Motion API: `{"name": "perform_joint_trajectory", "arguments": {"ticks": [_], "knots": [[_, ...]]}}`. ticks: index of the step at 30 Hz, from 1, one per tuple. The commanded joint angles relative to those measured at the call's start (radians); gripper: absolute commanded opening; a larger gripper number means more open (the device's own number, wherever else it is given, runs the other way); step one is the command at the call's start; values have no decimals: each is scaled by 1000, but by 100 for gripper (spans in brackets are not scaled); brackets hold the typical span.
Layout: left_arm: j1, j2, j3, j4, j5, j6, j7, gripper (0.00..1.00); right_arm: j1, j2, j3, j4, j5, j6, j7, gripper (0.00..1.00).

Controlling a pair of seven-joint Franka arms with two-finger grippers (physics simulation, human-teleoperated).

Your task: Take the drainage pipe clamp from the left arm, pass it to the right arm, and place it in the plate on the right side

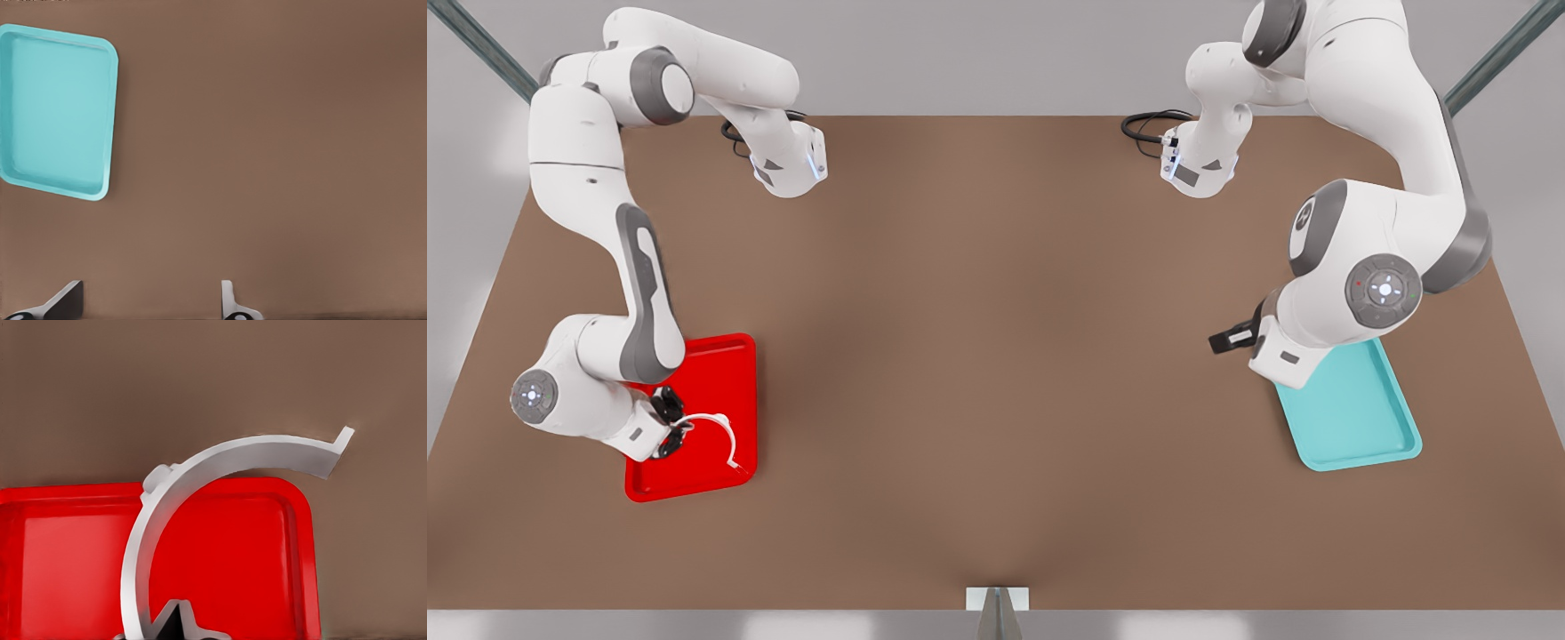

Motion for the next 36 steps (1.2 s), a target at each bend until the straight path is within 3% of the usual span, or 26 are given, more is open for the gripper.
{"name": "perform_joint_trajectory", "arguments": {"ticks": [1, 4, 5, 6, 7, 14, 17, 22, 23, 24, 26, 29, 31, 36], "knots": [[0, -1, 0, 4, 8, -32, 369, 100, -38, 1, -1, -28, -15, -21, -374, 21], [3, -1, 2, 3, 9, -43, 369, 100, -82, 8, 2, -71, 2, 5, -361, 21], [3, -1, 0, 3, 9, -45, 369, 100, -84, -4, 4, -103, 24, 28, -357, 37], [2, -1, 0, 3, 9, -43, 369, 100, -84, -2, 4, -103, 34, 28, -357, 74], [3, -1, 0, 3, 9, -43, 369, 100, -87, -4, 4, -103, 50, 28, -357, 100], [2, -1, 0, 3, 9, -42, 368, 100, -88, 2, 7, -75, 56, 18, -355, 100], [3, -1, 2, 4, 11, -37, 371, 100, -49, 4, 15, 80, 97, -14, -211, 100], [-3, -1, -1, 3, 9, -40, 366, 100, 13, -38, 19, 316, 100, -233, 767, 100], [-3, -1, -1, 3, 9, -40, 366, 100, 31, -41, 19, 333, 97, -308, 961, 100], [-3, -1, -3, 3, 8, -43, 366, 100, 93, -79, 16, 336, 79, -471, 1393, 100], [-3, -1, -3, 1, 8, -43, 366, 100, 194, -130, 19, 337, 56, -610, 1811, 100], [-7, -1, -3, 1, 8, -42, 366, 100, 252, -246, 13, 314, 50, -658, 1858, 100], [-6, -1, -1, 3, 9, -42, 368, 100, 251, -395, 10, 164, -44, -612, 1802, 100], [-6, -1, -1, 3, 9, -39, 368, 100, 217, -462, 4, 63, -27, -575, 1841, 100]]}}
